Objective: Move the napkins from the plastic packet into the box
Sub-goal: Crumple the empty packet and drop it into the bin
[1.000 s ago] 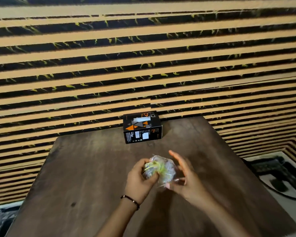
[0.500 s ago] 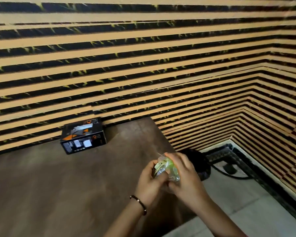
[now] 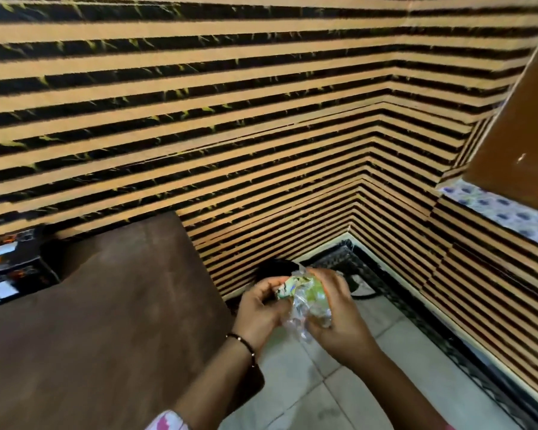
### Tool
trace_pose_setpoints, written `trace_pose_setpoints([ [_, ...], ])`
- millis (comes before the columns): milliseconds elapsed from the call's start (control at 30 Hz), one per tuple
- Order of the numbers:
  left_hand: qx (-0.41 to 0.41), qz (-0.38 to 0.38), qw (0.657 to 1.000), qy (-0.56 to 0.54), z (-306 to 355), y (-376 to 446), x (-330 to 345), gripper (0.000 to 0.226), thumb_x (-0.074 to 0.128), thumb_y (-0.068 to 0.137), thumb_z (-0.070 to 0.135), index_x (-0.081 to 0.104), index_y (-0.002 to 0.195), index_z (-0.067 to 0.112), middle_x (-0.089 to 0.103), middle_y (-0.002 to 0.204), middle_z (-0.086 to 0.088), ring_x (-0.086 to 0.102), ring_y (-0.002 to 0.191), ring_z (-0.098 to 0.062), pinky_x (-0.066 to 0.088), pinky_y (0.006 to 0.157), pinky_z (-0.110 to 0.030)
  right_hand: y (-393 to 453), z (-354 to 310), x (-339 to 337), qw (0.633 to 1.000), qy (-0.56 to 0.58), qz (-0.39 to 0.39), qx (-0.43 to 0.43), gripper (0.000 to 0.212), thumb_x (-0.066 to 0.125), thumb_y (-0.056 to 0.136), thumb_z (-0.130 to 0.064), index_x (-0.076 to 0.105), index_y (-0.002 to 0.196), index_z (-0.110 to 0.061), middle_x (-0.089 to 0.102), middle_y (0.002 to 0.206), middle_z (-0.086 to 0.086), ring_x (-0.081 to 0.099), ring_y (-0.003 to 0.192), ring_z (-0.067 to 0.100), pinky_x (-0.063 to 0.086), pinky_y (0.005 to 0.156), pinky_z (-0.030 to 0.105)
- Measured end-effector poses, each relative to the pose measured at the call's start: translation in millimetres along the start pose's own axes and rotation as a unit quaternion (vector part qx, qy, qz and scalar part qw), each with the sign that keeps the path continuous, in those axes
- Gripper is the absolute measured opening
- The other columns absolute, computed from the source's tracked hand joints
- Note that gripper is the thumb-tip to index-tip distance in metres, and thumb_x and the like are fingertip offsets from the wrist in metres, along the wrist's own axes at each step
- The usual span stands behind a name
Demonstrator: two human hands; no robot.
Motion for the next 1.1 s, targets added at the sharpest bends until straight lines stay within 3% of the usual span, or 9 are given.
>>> trace_pose_setpoints([
  [67,-0.006,0.011,1.0,0.013,1,26,10,0.033,0.059,0.077,-0.013,0.066,0.096,0.013,0.07,0.096,-0.011,0.064,0.086,-0.022,0.056,0.069,-0.028,15,17,-4,0.998,-0.007,-0.054,0.016,0.097,0.073,0.064,-0.033,0.013,0.138,-0.05,0.008,0.148,-0.013,0.034,0.128,0.011,0.047,0.098,0.029],
  [133,-0.011,0.012,1.0,0.015,1,54,22,0.033,0.058,0.078,-0.015,0.067,0.09,0.014,0.073,0.084,-0.003,0.067,0.077,-0.016,0.056,0.065,-0.024,38,36,-8,0.995,-0.075,-0.063,0.011,0.111,0.077,0.061,-0.039,0.003,0.143,-0.042,-0.004,0.151,-0.011,0.017,0.134,0.013,0.039,0.103,0.031],
  [200,-0.02,0.017,1.0,0.0,-1,85,34,0.031,0.057,0.079,-0.015,0.067,0.086,0.013,0.072,0.071,0.004,0.067,0.066,-0.009,0.055,0.059,-0.021,68,54,-14,0.991,-0.13,-0.021,-0.004,0.108,0.078,0.062,-0.036,0.009,0.146,-0.032,0.005,0.151,-0.001,0.019,0.132,0.019,0.038,0.101,0.034],
  [300,-0.053,0.033,0.998,-0.032,-2,129,50,0.027,0.054,0.081,-0.015,0.066,0.086,0.008,0.071,0.071,0.002,0.067,0.063,-0.009,0.056,0.056,-0.022,114,77,-25,0.985,-0.163,0.035,-0.039,0.086,0.072,0.069,-0.028,0.025,0.141,-0.025,0.03,0.141,0.006,0.035,0.121,0.021,0.046,0.094,0.037],
  [433,-0.066,0.048,0.996,-0.04,4,176,64,0.027,0.054,0.082,-0.014,0.065,0.085,0.011,0.071,0.077,-0.002,0.068,0.068,-0.012,0.057,0.062,-0.025,167,99,-47,0.982,-0.183,0.013,-0.047,0.071,0.063,0.073,-0.037,0.032,0.137,-0.029,0.042,0.132,0.004,0.045,0.112,0.021,0.049,0.085,0.035],
  [567,-0.074,0.05,0.995,-0.036,-3,210,69,0.018,0.056,0.087,-0.001,0.063,0.094,0.014,0.069,0.09,-0.004,0.066,0.08,-0.015,0.056,0.072,-0.03,209,128,-58,0.987,-0.149,-0.024,-0.046,0.07,0.068,0.068,-0.028,0.042,0.133,-0.03,0.052,0.12,0.0,0.048,0.103,0.021,0.05,0.079,0.038],
  [800,-0.133,0.196,0.971,0.0,-48,249,56,0.017,0.05,0.093,0.014,0.057,0.108,0.011,0.062,0.1,-0.002,0.059,0.092,-0.014,0.048,0.076,-0.027,274,209,-65,0.99,-0.125,-0.065,0.031,0.068,0.078,0.066,-0.012,0.054,0.128,-0.022,0.042,0.134,0.011,0.038,0.124,0.028,0.043,0.099,0.039],
  [967,-0.157,0.274,0.943,0.107,-84,282,50,0.01,0.059,0.089,0.022,0.059,0.098,0.018,0.064,0.098,-0.005,0.06,0.095,-0.023,0.048,0.084,-0.037,327,262,-74,0.966,-0.226,-0.088,0.086,0.062,0.08,0.066,-0.023,0.057,0.124,-0.028,0.038,0.133,0.011,0.034,0.122,0.031,0.036,0.098,0.041],
  [1100,-0.175,0.279,0.921,0.207,-113,313,58,0.022,0.058,0.088,0.024,0.057,0.108,0.013,0.061,0.105,-0.002,0.06,0.095,-0.018,0.046,0.081,-0.029,361,302,-67,0.956,-0.23,-0.134,0.123,0.066,0.078,0.068,-0.026,0.051,0.128,-0.026,0.039,0.13,0.012,0.036,0.121,0.033,0.033,0.1,0.043],
])
Point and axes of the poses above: each hand's wrist, its own y-axis towards the middle knuckle, its own x-axis out of the palm, z = x × y, the point moved 2 cm from there along y, towards the middle knuckle
